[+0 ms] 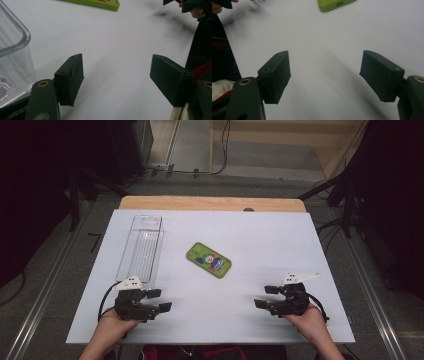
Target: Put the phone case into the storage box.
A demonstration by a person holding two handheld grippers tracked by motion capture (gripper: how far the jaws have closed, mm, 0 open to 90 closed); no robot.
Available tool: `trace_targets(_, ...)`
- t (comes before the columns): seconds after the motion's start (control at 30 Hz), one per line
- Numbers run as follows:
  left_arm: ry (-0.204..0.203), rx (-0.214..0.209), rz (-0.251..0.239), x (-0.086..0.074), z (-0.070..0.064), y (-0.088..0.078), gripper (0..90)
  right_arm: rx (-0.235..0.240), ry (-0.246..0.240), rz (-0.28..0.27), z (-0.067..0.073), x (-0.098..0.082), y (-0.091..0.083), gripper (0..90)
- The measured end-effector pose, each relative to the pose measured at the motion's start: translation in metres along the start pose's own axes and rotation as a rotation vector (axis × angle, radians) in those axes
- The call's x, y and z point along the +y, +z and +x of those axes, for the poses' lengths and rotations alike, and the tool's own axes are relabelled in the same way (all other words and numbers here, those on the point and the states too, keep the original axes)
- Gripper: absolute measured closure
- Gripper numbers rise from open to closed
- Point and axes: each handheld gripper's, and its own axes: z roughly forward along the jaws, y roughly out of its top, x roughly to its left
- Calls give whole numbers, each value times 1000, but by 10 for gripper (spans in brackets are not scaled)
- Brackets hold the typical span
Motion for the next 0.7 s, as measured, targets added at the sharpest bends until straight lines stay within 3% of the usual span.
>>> trace_targets(0.43,-9,8,-4,0,2,0,277,-10,-3,-7,1,18,-6,177)
trace_targets(0.5,-9,5,-7,0,1,0,277,3,-42,-31,1,22,-2,0)
trace_targets(0.6,-7,4,-6,1,1,0,277,-12,-82,-19,5,25,3,0)
trace_targets(0.7,-4,2,-6,1,0,0,277,-6,-69,7,5,28,7,0)
